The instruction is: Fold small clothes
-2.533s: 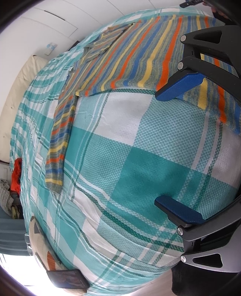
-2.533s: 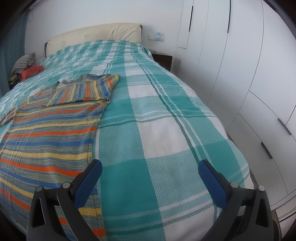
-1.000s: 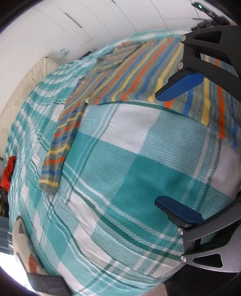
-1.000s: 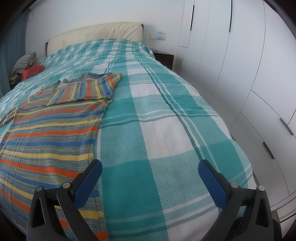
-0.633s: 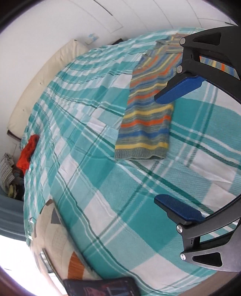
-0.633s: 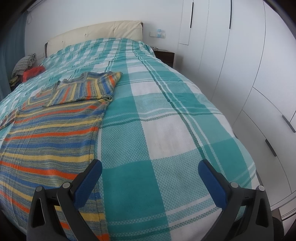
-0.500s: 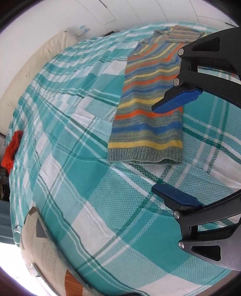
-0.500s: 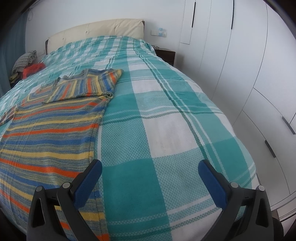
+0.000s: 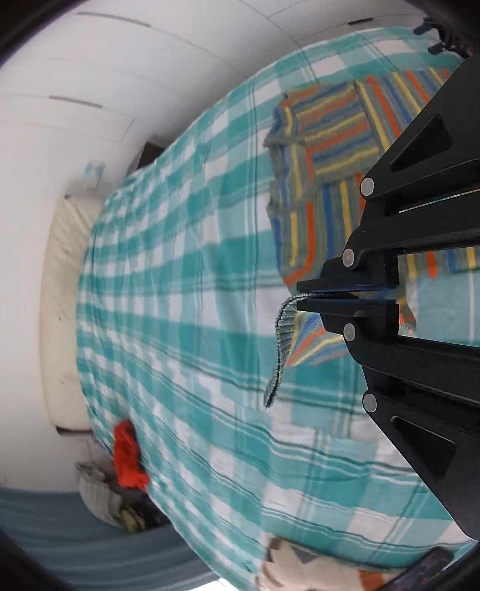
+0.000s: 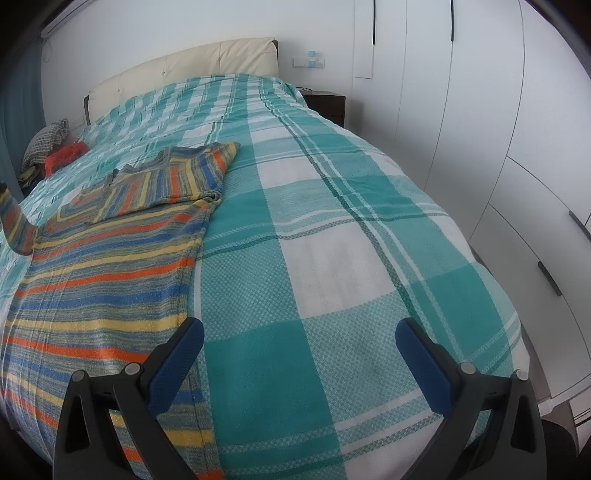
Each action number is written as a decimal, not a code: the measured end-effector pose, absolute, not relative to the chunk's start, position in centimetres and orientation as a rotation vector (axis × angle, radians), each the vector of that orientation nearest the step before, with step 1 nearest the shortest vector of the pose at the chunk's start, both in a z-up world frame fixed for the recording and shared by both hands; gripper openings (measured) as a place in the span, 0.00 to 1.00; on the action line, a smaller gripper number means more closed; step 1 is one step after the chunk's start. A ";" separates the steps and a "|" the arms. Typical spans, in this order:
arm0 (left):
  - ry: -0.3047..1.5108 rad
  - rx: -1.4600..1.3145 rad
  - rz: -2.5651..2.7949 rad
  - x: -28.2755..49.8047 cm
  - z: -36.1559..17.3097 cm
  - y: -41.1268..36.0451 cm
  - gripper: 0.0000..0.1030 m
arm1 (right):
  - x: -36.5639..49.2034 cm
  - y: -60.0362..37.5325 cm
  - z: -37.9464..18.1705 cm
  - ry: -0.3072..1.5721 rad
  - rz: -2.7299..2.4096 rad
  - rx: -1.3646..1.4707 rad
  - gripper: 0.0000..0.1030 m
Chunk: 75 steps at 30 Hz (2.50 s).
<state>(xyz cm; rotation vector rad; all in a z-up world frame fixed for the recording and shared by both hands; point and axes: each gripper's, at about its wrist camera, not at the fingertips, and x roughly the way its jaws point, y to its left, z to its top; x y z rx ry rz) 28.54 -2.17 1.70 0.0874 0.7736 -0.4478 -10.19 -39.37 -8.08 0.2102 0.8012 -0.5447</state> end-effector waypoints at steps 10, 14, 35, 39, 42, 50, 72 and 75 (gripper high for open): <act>0.930 0.015 -0.570 27.7 -2.9 -13.2 0.81 | -10.9 -39.1 -7.7 0.791 -0.535 0.220 0.99; 0.958 0.026 -0.439 27.0 -5.3 -9.4 0.86 | -11.1 -39.9 -7.6 0.782 -0.539 0.256 0.99; 0.873 0.018 -0.151 17.6 -17.4 11.4 0.97 | 13.6 -34.4 -0.3 0.886 0.166 0.551 0.85; 0.867 0.024 -0.167 17.7 -17.5 11.5 0.99 | 24.8 -34.1 -5.1 1.042 0.181 0.624 0.45; 0.867 0.007 -0.182 17.7 -17.5 11.8 0.99 | 29.3 -33.6 -9.3 1.124 0.099 0.611 0.38; 0.871 0.016 -0.197 18.0 -17.8 11.6 1.00 | 32.6 -31.4 -11.8 1.154 0.112 0.552 0.03; 0.849 0.014 -0.192 17.3 -17.8 11.8 1.00 | 21.8 -35.1 -8.8 1.030 -0.047 0.695 0.38; 0.845 0.014 -0.190 17.2 -17.8 11.8 1.00 | 20.8 -36.4 -10.7 1.039 -0.044 0.833 0.38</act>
